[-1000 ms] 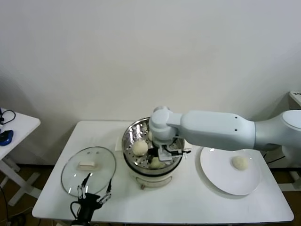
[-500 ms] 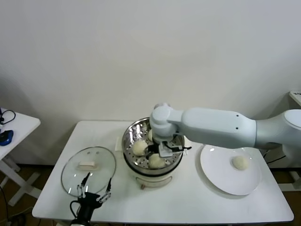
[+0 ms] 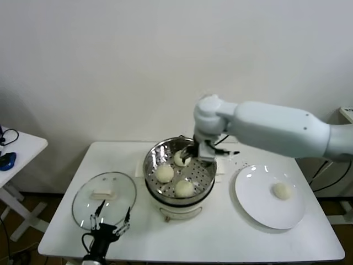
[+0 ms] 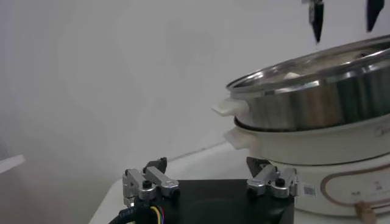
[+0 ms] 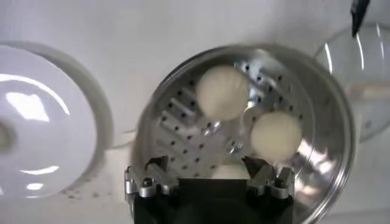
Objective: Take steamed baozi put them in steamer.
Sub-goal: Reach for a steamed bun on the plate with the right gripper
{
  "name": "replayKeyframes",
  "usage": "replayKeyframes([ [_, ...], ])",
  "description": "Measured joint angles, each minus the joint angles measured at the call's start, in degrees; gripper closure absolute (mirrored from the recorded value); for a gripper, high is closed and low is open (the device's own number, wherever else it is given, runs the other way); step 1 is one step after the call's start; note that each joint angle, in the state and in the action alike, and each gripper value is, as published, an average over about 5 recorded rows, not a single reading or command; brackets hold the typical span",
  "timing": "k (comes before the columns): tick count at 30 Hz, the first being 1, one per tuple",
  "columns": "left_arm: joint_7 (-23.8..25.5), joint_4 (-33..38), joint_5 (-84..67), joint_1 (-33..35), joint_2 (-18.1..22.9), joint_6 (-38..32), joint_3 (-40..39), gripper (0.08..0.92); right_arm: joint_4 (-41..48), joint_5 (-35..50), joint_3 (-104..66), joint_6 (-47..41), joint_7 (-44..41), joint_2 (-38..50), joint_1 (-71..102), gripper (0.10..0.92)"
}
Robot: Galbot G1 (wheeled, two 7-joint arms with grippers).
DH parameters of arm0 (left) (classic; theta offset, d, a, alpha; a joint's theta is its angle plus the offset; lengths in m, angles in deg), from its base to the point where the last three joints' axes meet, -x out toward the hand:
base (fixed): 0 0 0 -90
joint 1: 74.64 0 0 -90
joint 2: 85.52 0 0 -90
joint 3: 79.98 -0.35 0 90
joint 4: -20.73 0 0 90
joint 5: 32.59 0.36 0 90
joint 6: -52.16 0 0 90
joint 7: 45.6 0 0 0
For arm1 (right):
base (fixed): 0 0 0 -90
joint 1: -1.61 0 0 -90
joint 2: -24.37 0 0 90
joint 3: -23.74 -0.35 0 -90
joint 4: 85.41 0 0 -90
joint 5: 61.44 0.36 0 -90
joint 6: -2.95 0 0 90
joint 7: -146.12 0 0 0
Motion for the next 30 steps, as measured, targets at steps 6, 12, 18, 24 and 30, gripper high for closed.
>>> replayKeyframes([
  [6,0.01,0.45,-0.64,-0.36,-0.6,0.04,-0.11,0.177,4.83,8.87,3.9,-4.95,0.06,8.24,-3.55,0.203],
  [12,0.15,0.57,-1.7,-0.68,-1.08,-0.5,-0.49,0.177,9.81,11.14,3.03,-7.57,-0.18,16.71,-0.58,0.203],
  [18,0.6,0.93,-3.19,-0.45,-1.24,-1.67,-0.73,0.177,14.3,8.21,-4.8,-8.78,-0.11,21.93,8.98,0.203],
  [24,0.86,1.15,-3.91,0.16,-1.27,-2.53,-0.48,0.177,19.2,2.36,-15.25,-9.14,0.26,23.75,20.89,0.203],
  [30,0.93,1.01,-4.07,0.39,-1.14,-2.81,-0.46,0.177,23.81,-2.77,-23.61,-9.3,0.84,23.6,30.18,0.203],
])
